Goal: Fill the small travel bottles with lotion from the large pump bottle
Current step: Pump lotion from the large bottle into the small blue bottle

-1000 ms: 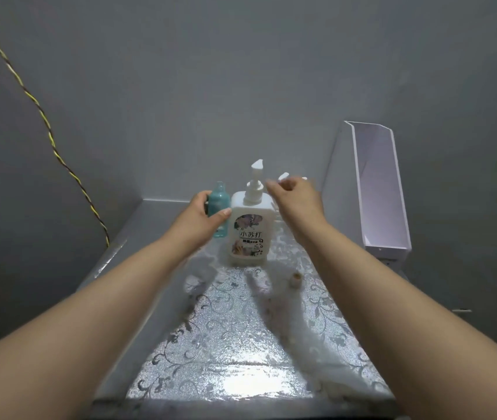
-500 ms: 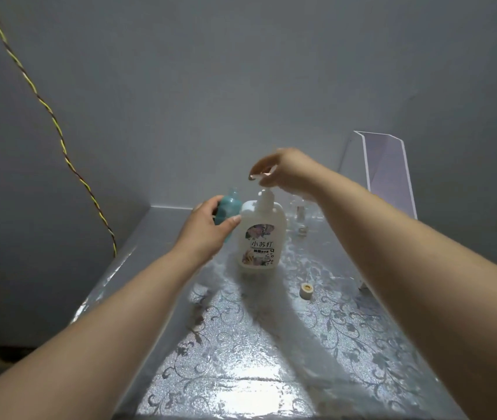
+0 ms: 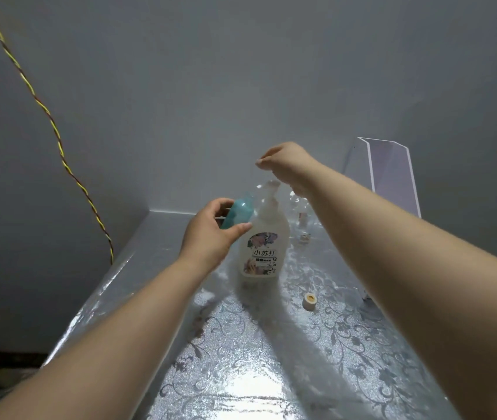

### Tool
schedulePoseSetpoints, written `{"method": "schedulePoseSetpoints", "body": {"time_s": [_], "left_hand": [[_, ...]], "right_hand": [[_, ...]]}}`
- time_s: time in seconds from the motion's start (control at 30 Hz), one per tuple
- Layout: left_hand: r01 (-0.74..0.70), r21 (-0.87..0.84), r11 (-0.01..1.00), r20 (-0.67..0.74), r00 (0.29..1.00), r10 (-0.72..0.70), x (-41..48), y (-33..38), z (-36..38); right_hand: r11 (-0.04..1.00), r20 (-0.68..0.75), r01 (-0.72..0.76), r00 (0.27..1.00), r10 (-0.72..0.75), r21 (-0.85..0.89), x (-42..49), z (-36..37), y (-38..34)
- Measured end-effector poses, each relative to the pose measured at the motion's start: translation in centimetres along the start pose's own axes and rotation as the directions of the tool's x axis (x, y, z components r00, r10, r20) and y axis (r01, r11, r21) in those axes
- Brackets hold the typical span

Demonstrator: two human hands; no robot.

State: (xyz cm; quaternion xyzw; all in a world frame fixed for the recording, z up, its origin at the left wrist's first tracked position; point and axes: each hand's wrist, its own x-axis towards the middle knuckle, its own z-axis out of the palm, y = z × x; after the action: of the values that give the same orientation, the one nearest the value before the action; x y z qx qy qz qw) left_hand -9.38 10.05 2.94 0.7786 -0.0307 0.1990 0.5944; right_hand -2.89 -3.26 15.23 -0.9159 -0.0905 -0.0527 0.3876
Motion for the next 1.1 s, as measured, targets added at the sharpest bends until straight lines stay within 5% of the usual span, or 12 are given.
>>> {"method": "schedulePoseSetpoints", "body": {"time_s": [0.17, 0.43, 1.1], "left_hand": [[-0.011, -0.076, 0.997, -0.049, 0.999, 0.008, 0.1, -1.0, 0.9], [-0.040, -0.148, 0.988, -0.062, 0.998, 0.031, 0.3, -1.1, 0.9], [-0.057, -0.211, 0.976, -0.211, 0.977, 0.011, 0.4, -2.1, 0.7]], "right_hand": [[0.951, 0.128, -0.002, 0.991, 0.044, -0.309, 1.2, 1.8, -0.1], [0.828, 0.199, 0.016, 0.973, 0.116, -0.560, 1.3, 2.3, -0.6], [0.898, 0.184, 0.054, 0.982, 0.030, -0.436, 1.9, 2.7, 0.1]]}}
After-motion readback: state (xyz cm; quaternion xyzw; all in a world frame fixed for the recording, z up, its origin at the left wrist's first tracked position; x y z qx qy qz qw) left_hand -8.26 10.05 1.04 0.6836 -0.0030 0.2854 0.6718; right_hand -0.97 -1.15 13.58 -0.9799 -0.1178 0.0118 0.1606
